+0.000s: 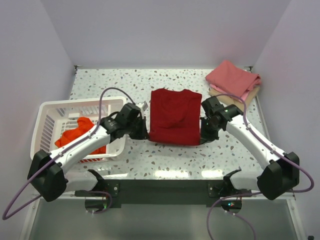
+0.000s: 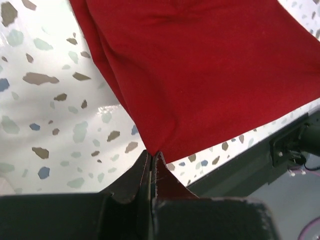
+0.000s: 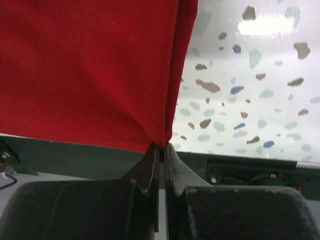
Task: Fold and stack the t-shirts
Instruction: Fold the tshirt
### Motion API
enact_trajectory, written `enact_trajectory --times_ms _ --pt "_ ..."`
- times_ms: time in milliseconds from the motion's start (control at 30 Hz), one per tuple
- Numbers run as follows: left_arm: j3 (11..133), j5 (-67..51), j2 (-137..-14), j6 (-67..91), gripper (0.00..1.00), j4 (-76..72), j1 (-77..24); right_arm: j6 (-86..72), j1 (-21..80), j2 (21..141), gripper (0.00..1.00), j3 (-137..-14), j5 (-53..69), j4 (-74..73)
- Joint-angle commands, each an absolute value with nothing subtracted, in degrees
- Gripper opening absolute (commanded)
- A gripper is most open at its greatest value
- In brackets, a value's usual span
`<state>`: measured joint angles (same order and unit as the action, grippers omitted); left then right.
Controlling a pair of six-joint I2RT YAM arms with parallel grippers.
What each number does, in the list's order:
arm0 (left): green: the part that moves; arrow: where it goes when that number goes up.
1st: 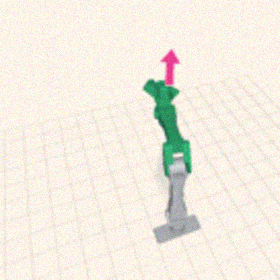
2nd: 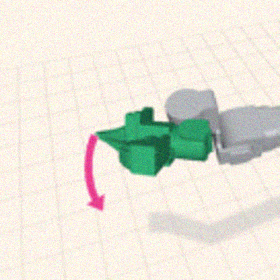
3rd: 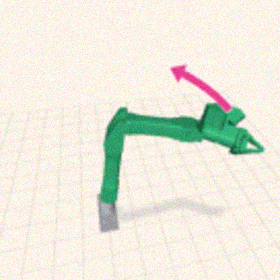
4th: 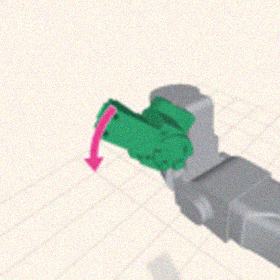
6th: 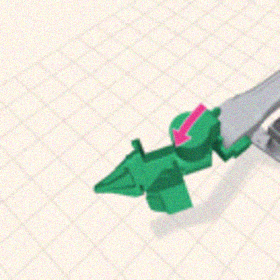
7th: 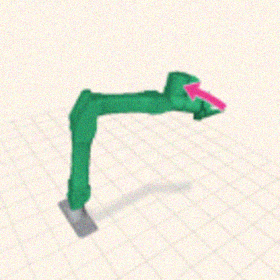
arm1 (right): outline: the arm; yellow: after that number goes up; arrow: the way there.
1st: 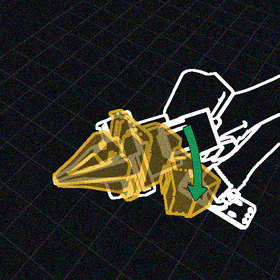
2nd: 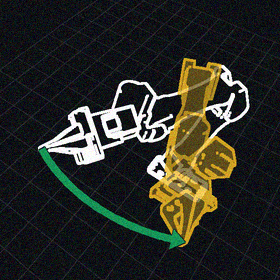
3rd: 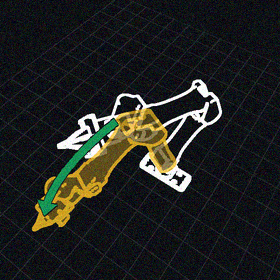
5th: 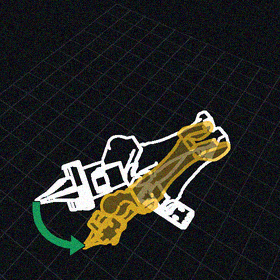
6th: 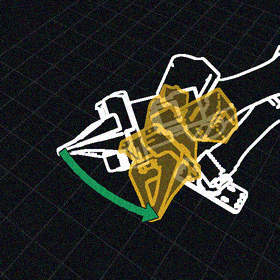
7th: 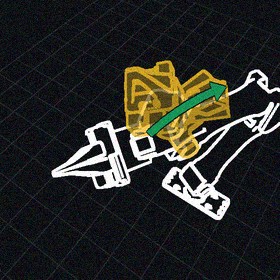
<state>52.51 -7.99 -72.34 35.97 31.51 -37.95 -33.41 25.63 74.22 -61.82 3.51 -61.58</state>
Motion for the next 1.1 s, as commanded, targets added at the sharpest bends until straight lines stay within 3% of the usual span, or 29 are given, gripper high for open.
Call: enact_trajectory --times_ms 0,533,1067 --pt "51.86 -8.79 -67.6 36.21 0.0 35.68 -38.41 -34.63 26.19 70.76 0.0 -64.07 1.84 -69.78" --pt "57.13 -12.92 -59.76 38.32 0.0 45.35 -39.46 -37.88 27.95 62.05 0.0 -68.38 7.82 -82.01" --pt "70.31 -8.96 -78.57 31.91 0.0 37.54 -34.64 -38.41 22.51 73.99 0.0 -74.09 1.77 -66.01"
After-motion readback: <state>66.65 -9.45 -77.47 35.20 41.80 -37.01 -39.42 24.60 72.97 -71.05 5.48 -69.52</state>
